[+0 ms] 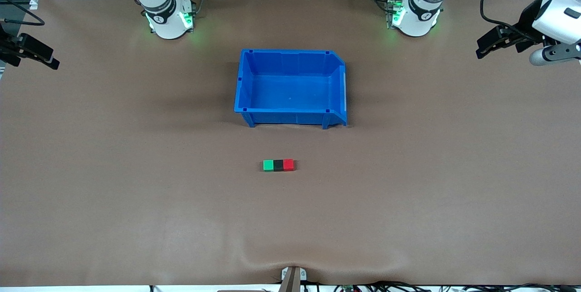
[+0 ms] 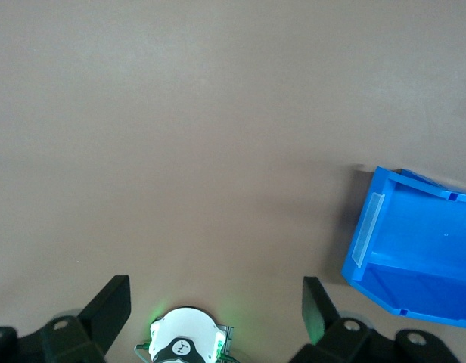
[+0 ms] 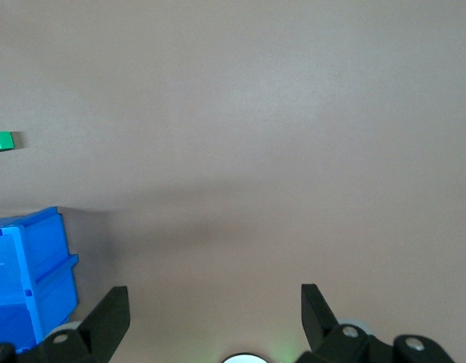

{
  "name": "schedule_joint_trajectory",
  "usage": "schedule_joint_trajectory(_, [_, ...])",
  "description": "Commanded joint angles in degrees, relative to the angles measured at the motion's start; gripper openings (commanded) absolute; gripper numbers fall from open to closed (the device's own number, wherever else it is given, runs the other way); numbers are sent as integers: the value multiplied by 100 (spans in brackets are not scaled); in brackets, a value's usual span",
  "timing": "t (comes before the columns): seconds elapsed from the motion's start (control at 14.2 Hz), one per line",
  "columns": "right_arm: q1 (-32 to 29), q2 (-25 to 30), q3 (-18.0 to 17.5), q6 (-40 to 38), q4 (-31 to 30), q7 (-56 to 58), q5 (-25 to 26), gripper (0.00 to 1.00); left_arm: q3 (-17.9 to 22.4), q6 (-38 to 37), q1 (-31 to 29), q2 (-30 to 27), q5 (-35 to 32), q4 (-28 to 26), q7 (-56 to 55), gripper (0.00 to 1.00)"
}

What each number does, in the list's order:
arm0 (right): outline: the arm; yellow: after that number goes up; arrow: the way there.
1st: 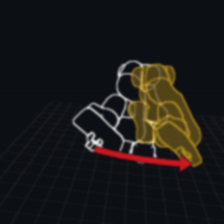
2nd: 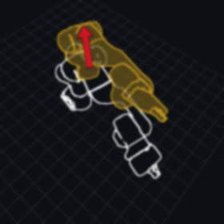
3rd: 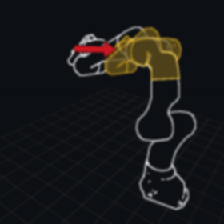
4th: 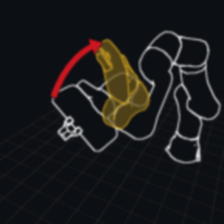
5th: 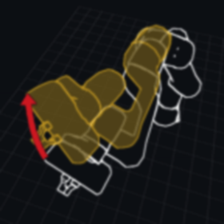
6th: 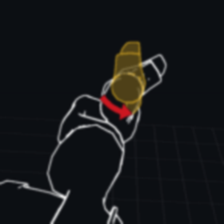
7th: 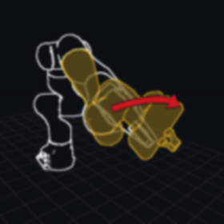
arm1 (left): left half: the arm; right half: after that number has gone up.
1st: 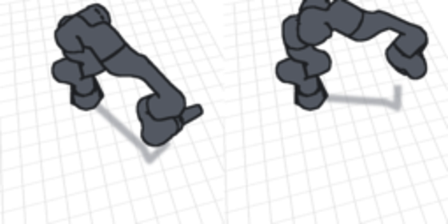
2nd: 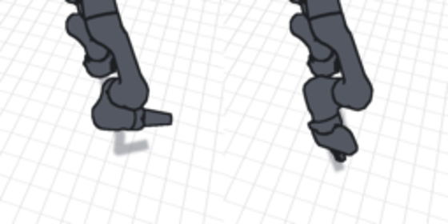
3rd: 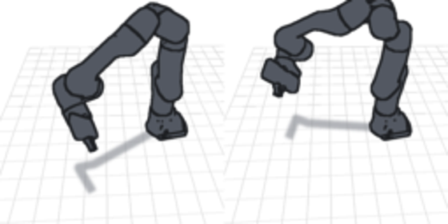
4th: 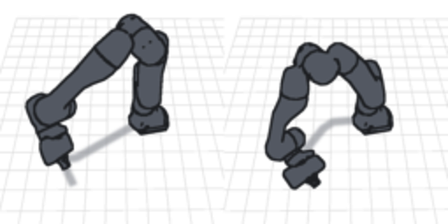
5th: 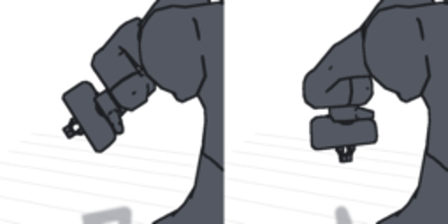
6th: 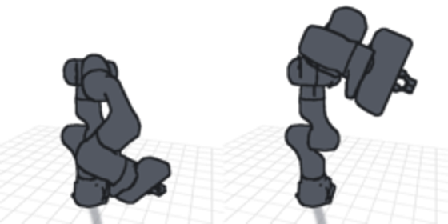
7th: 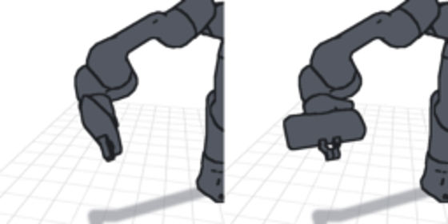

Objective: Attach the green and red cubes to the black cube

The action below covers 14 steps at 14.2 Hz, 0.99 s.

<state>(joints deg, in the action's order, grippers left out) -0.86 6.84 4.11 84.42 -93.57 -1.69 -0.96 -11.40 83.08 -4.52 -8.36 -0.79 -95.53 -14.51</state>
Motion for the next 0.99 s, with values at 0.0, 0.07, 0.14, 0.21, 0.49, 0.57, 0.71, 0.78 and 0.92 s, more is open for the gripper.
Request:
schedule_joint_trajectory(0.0, [-125, -7, -85, -66, 93, -51, -71, 100, -90, -90, 12, 18, -106, 61, -87, 100])
schedule_joint_trajectory(0.07, [-116, -16, -85, -48, 102, -42, -71, 100, -99, -90, 3, 27, -106, 122, -96, 100])
schedule_joint_trajectory(0.14, [-90, -34, -94, -31, 102, -42, -71, 100, -90, -90, -23, 36, -106, 227, -105, 100])
schedule_joint_trajectory(0.21, [-72, -60, -94, -22, 102, -42, -71, 100, -82, -90, -41, 105, -106, 359, -62, 100])
schedule_joint_trajectory(0.49, [-142, -60, -85, 13, 234, -51, -80, 100, -90, -178, -14, 150, -106, 589, -79, 100])
schedule_joint_trajectory(0.57, [-151, -60, -77, 13, 260, -51, -80, 100, -99, -300, 3, 150, -106, 597, -79, 100])
schedule_joint_trajectory(0.71, [-142, -69, -85, 13, 261, -51, -80, 100, -99, -371, -14, 124, -97, 597, -52, 100])
schedule_joint_trajectory(0.78, [-142, -78, -85, 13, 261, -51, -80, 100, -90, -459, -14, 124, -105, 597, -52, 100])
schedule_joint_trajectory(0.92, [-134, -78, -85, -4, 252, -51, -80, 100, -73, -539, -49, 124, -97, 597, 18, 100])
